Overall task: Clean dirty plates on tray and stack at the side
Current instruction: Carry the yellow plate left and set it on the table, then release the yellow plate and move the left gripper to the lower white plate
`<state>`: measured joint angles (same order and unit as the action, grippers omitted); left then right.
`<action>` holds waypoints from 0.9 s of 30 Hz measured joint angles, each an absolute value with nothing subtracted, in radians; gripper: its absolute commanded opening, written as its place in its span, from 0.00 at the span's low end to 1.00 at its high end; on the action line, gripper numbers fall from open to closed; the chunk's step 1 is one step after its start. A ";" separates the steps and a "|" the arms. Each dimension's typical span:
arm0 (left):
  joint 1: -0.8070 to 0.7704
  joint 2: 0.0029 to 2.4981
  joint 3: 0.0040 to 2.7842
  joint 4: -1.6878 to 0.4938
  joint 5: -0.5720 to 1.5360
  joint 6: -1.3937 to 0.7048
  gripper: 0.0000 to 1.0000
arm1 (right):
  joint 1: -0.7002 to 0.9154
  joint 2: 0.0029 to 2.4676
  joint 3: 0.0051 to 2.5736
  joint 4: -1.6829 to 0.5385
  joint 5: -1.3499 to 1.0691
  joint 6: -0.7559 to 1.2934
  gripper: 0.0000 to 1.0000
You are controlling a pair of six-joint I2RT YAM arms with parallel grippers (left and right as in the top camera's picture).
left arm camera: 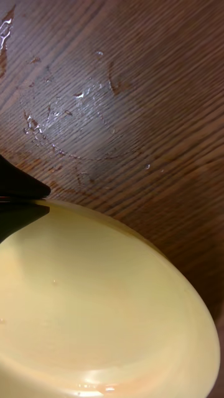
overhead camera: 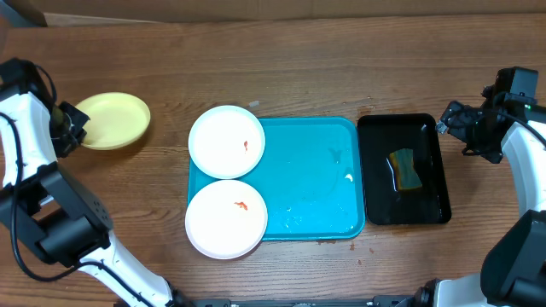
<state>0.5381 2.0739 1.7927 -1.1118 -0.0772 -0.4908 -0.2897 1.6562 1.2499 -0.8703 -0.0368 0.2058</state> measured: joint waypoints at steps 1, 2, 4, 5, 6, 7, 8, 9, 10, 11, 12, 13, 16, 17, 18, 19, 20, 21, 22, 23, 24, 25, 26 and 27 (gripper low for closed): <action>0.537 2.083 1.792 -1.113 -0.080 -0.491 0.04 | -0.290 1.656 1.250 -0.871 -0.037 0.206 1.00; 0.536 2.097 1.792 -1.115 -0.081 -0.491 0.04 | -0.290 1.656 1.250 -0.871 -0.037 0.207 1.00; 0.536 2.118 1.792 -1.116 -0.081 -0.489 0.04 | -0.290 1.656 1.250 -0.871 -0.037 0.206 1.00; 0.536 2.127 1.792 -1.117 -0.080 -0.487 0.05 | -0.290 1.656 1.250 -0.871 -0.037 0.206 1.00; 0.536 2.138 1.792 -1.120 -0.076 -0.478 0.08 | -0.290 1.656 1.250 -0.871 -0.036 0.206 1.00; 0.536 2.146 1.792 -1.122 -0.070 -0.471 0.13 | -0.290 1.656 1.250 -0.870 -0.037 0.206 1.00; 0.536 2.154 1.792 -1.123 -0.062 -0.463 0.20 | -0.290 1.656 1.250 -0.871 -0.037 0.206 1.00; 0.535 2.161 1.792 -1.123 -0.053 -0.452 0.41 | -0.290 1.656 1.250 -0.871 -0.037 0.206 1.00; 0.532 2.165 1.792 -1.124 -0.046 -0.445 0.63 | -0.290 1.656 1.250 -0.870 -0.037 0.207 1.00; 0.532 2.168 1.792 -1.125 -0.033 -0.430 0.74 | -0.290 1.656 1.250 -0.870 -0.037 0.207 1.00; 0.530 2.170 1.792 -1.127 -0.015 -0.414 0.77 | -0.290 1.656 1.250 -0.871 -0.037 0.206 1.00; 0.530 2.170 1.792 -1.128 0.009 -0.398 0.78 | -0.290 1.656 1.250 -0.871 -0.037 0.207 1.00; 0.530 2.170 1.792 -1.152 0.110 -0.353 0.75 | -0.290 1.656 1.250 -0.870 -0.037 0.206 1.00; 0.530 2.170 1.792 -1.172 0.143 -0.340 0.74 | -0.290 1.656 1.250 -0.870 -0.037 0.206 1.00; 0.530 2.170 1.794 -1.193 0.171 -0.332 0.73 | -0.290 1.656 1.250 -0.871 -0.037 0.206 1.00; 0.528 2.170 1.796 -1.216 0.203 -0.319 0.72 | -0.290 1.656 1.250 -0.871 -0.037 0.207 1.00; 0.525 2.169 1.800 -1.234 0.228 -0.310 0.69 | -0.290 1.656 1.250 -0.870 -0.037 0.206 1.00; 0.522 2.164 1.802 -1.249 0.250 -0.305 0.68 | -0.290 1.656 1.250 -0.871 -0.037 0.207 1.00; 0.516 2.156 1.802 -1.268 0.265 -0.303 0.68 | -0.290 1.656 1.250 -0.871 -0.037 0.206 1.00; 0.508 2.142 1.802 -1.294 0.280 -0.299 0.68 | -0.290 1.656 1.250 -0.870 -0.037 0.206 1.00; 0.496 2.121 1.802 -1.324 0.290 -0.295 0.68 | -0.290 1.656 1.250 -0.871 -0.037 0.206 1.00; 0.480 2.093 1.803 -1.358 0.301 -0.291 0.68 | -0.290 1.656 1.250 -0.870 -0.037 0.207 1.00; 0.461 2.059 1.803 -1.399 0.307 -0.288 0.66 | -0.290 1.656 1.250 -0.871 -0.037 0.206 1.00; 0.439 2.022 1.804 -1.440 0.311 -0.284 0.66 | -0.290 1.656 1.250 -0.871 -0.037 0.206 1.00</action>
